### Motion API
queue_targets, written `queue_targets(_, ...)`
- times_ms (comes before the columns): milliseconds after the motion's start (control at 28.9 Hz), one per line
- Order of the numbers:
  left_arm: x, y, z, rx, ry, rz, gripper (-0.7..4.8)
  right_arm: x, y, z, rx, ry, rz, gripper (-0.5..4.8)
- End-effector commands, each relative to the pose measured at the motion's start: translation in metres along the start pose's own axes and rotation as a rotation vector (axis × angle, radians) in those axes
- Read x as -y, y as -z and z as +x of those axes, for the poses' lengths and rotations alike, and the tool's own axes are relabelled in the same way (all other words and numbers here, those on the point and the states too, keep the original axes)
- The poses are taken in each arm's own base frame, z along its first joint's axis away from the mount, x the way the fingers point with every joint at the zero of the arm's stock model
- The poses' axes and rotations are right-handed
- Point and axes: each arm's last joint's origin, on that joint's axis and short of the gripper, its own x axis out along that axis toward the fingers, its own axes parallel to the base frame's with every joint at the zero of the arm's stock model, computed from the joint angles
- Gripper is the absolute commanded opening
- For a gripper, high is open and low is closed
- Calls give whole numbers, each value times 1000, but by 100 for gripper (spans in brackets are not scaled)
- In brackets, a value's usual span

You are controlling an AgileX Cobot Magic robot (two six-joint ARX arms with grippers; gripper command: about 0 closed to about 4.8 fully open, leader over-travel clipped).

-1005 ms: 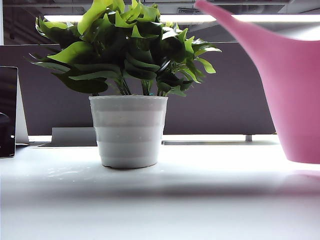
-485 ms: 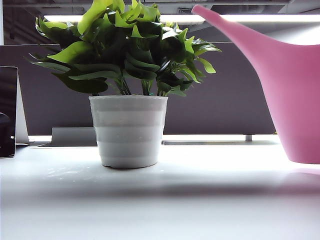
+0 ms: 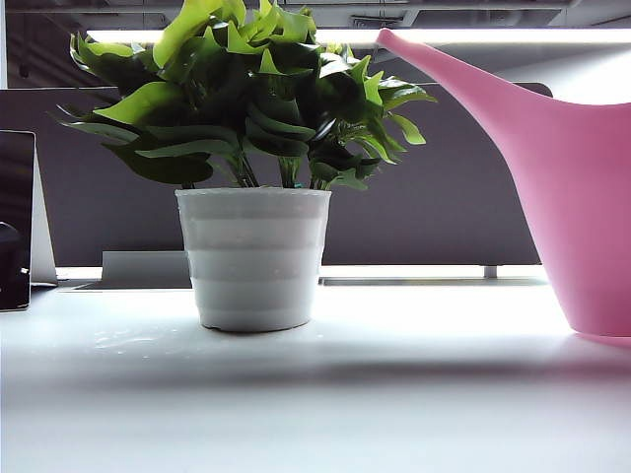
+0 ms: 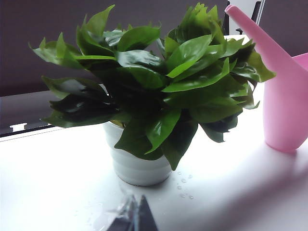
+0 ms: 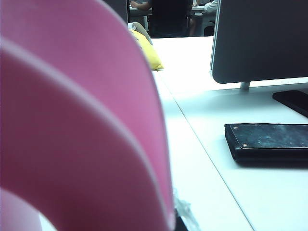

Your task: Pick up the watering can from the table, water the potted plant, and put the can back.

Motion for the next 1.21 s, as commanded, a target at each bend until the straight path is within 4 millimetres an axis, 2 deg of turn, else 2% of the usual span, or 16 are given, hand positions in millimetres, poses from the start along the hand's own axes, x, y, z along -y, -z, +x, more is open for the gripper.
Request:
queue_targets(35, 0, -1, 0, 12, 3, 0, -5, 0, -9, 2, 80, -6, 23, -6)
queue_targets(312, 0, -1, 0, 11, 3, 0, -5, 0, -10, 2, 96, -6, 26, -4)
queue_targets(416, 0, 0, 1, 8, 2, 1, -5, 0, -9, 2, 92, -6, 26, 20)
queue_targets(554, 0, 0, 1, 8, 2, 1, -5, 0, -8, 3, 77, -6, 26, 25)
queue_targets(624, 0, 0, 1, 8, 3, 1, -5, 0, -8, 3, 78, -6, 26, 51)
queue_targets(797, 0, 0, 1, 8, 2, 1, -5, 0, -8, 3, 77, -6, 26, 56)
queue_targets(832, 0, 0, 1, 8, 2, 1, -5, 0, -7, 3, 76, -6, 26, 68)
queue_targets(901, 0, 0, 1, 8, 2, 1, -5, 0, -6, 3, 70, -5, 26, 141)
queue_targets(936, 0, 0, 1, 8, 3, 1, -5, 0, -6, 3, 67, -5, 27, 161)
queue_targets(1213, 0, 0, 1, 9, 3, 1, -5, 0, -3, 4, 54, -5, 27, 163)
